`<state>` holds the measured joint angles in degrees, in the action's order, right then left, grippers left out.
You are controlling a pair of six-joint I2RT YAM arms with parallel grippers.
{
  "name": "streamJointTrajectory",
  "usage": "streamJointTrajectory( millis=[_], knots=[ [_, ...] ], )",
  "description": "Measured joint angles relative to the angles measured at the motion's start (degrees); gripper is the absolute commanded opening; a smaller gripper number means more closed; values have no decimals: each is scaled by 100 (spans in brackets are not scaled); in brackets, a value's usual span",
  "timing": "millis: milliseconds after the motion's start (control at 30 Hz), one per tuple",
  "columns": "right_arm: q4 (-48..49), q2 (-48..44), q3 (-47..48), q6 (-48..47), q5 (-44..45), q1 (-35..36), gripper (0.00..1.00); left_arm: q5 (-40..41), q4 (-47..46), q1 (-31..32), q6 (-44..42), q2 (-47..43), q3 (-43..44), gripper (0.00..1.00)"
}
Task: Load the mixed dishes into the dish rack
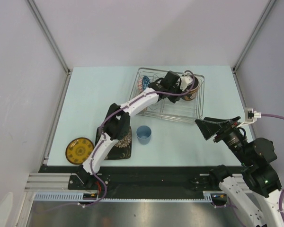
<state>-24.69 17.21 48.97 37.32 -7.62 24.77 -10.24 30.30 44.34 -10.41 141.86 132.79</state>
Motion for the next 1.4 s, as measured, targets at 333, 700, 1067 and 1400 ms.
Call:
streamJointTrajectory(
  millis=[333, 700, 1067, 1400],
  knots=[
    [-170, -122, -11, 55, 118, 0, 83, 221, -146, -42, -70, 442, 37, 0],
    [-280, -184, -116, 175, 138, 0, 82, 190, -232, -42, -68, 535, 39, 26],
    [-339, -223, -236, 313, 138, 0, 83, -42, -754, -13, -66, 527, 63, 80],
    [-492, -208, -240, 249, 136, 0, 84, -42, -675, -9, -61, -306, -564, 100]
  ],
)
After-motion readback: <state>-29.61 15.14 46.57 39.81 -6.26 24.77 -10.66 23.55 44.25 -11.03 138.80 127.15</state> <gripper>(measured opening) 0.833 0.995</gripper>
